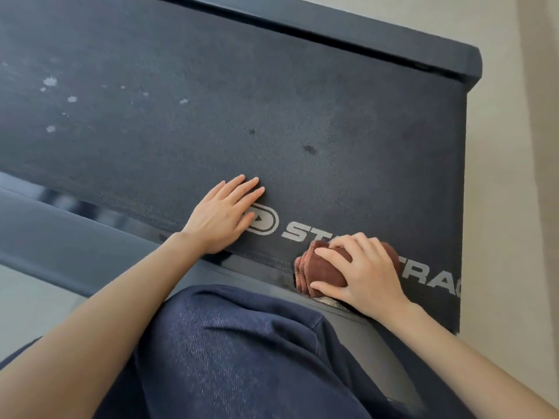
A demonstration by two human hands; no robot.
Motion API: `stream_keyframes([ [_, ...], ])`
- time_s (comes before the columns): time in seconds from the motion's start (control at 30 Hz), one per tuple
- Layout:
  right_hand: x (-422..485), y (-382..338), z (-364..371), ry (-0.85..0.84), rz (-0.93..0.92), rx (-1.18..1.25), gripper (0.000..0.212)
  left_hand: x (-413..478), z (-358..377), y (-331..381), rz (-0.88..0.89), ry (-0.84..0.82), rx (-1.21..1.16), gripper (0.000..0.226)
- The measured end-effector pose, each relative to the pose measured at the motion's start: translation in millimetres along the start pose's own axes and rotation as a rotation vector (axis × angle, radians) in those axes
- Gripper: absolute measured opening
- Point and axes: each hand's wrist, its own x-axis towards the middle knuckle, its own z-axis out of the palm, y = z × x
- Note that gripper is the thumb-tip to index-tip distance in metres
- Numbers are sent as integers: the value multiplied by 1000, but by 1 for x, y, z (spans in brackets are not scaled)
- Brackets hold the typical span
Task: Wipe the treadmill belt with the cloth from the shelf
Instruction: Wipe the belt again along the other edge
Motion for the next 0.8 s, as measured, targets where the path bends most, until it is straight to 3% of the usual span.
stream_keyframes([
  [0.17, 67, 0, 17, 84, 98, -14, 50, -3, 1, -21, 84, -5, 57, 55],
  [0.33, 113, 8, 26, 113, 294, 69, 39, 0, -1, -39, -29, 58, 11, 53],
  [0.53, 63, 1, 8, -16, 98, 188, 51, 1, 12, -35, -69, 161, -63, 51],
  [0.63, 68, 12, 14, 31, 23, 147, 44, 1, 14, -37, -70, 182, -62, 51],
  [0.7, 88, 25, 24, 110, 41, 148, 39, 2, 16, -37, -71, 197, -66, 51],
  [0.8, 130, 53, 35, 196, 227, 82, 38, 2, 17, -37, -72, 214, -73, 51],
])
